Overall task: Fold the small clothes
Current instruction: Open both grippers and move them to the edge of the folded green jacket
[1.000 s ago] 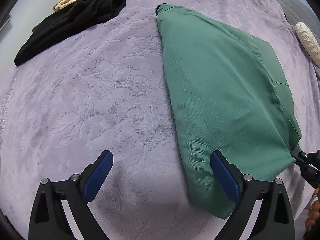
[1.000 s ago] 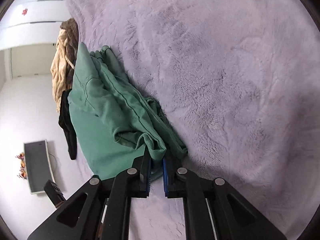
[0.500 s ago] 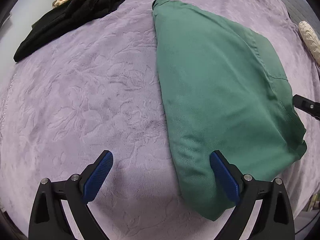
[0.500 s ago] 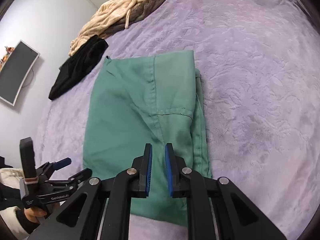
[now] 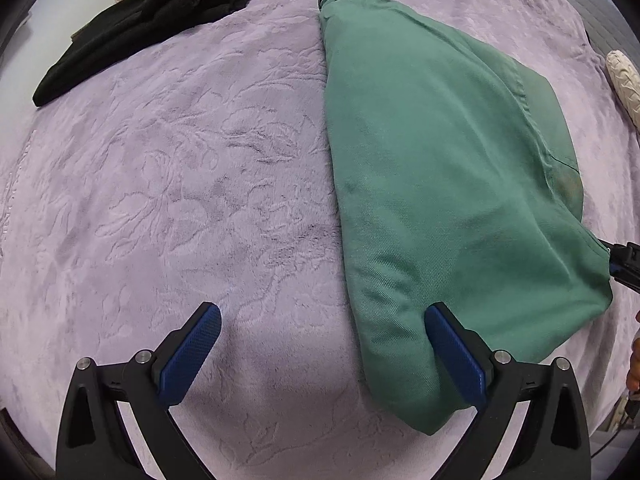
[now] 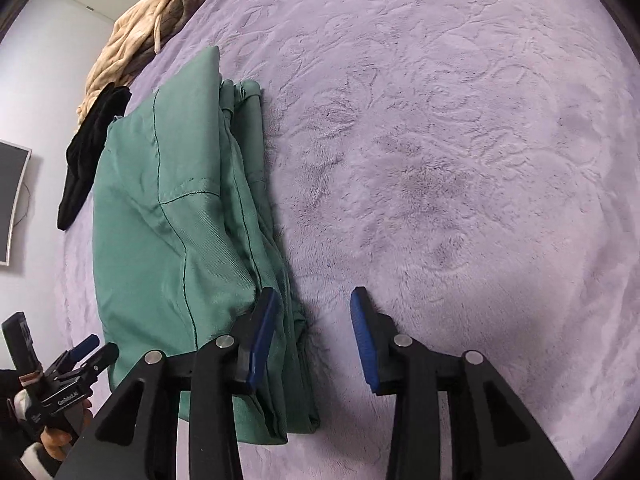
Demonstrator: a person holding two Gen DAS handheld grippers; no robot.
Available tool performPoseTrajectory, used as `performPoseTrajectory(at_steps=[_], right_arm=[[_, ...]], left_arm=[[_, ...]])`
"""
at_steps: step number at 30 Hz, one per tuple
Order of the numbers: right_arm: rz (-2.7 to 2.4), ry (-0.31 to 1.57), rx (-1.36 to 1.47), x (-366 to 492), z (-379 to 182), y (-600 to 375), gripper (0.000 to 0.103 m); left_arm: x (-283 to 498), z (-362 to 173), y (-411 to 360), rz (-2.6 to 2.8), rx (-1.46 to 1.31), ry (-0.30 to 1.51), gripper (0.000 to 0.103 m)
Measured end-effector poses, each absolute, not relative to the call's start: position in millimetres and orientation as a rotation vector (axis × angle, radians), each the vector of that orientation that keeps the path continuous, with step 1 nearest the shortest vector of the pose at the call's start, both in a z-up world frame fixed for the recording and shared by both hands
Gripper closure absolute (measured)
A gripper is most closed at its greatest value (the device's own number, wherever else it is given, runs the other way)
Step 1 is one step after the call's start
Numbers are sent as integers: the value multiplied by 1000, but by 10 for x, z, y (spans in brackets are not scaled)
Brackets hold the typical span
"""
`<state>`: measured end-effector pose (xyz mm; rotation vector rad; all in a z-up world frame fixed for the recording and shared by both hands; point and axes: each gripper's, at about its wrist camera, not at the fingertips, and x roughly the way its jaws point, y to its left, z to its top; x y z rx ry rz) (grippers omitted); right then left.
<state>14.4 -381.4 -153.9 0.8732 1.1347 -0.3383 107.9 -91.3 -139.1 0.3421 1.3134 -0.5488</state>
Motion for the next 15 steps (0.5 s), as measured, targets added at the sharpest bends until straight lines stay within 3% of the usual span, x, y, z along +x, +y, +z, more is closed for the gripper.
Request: performPoseTrajectory(at_steps=[11, 13, 15], right_arm=[[-332, 1161, 845, 123, -1455, -3770, 60], [-335, 1164, 828, 112, -1415, -3773, 48], [-330, 1163, 805, 118, -1358, -3780, 46]], left_arm=[[1121, -1421, -933, -522, 332, 1312, 1], [1134, -1429, -936, -518, 330, 1319, 1], [1132, -1433, -943, -515, 330, 1323, 1]])
